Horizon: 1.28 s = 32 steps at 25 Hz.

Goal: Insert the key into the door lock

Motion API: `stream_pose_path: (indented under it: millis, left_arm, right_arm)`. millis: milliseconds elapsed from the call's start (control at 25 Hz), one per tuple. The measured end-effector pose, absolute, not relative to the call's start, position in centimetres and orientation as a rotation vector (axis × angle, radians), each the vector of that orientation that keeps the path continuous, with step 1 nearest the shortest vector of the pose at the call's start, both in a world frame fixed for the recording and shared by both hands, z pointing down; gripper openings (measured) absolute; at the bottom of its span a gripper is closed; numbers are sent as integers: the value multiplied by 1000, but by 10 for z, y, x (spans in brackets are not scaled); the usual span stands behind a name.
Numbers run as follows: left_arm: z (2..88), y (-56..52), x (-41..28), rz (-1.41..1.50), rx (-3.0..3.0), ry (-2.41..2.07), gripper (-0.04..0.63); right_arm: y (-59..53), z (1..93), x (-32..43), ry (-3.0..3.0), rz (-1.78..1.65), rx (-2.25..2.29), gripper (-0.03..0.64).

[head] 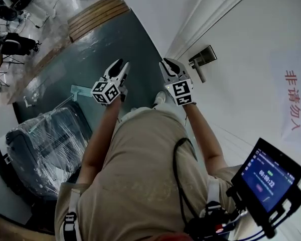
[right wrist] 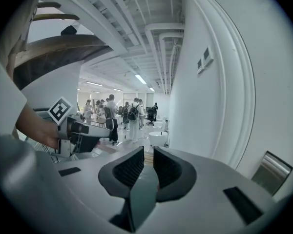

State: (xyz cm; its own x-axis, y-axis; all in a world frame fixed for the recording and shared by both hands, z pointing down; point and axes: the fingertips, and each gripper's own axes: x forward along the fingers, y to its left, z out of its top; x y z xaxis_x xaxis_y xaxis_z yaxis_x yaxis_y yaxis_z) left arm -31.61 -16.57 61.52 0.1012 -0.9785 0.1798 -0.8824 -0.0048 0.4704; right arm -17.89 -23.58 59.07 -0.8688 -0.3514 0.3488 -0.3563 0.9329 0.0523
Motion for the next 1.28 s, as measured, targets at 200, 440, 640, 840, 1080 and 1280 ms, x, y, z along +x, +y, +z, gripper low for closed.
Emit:
stream_pose_path:
  millis: [200,440,640,840,1080,1280]
  left_arm:
    - [590,-92,-398,-345,1814,-1935,181]
    - [592,23,-447,-522,1673,-2015,155]
    - [589,65,-450,-556,1639,-2038,149]
    - [583,79,-428,-581,1660,-1999,149]
    - [580,80,-396,-525,1693,-1992,150]
    - [593,92,-378,-475,1680,-2036,149]
  right_arm:
    - [-200,563,-240,-2753,-19,458,61]
    - [-123,564,-271,-2798,-80,440,61]
    - [-83,562,-289,-2828,-84,380,61]
    - [-55,553,-291,-2833,-98,347,61]
    - [-50,548,-272,-2832,-86,325,61]
    - [-40,564,-251,-2836,-55,277,61]
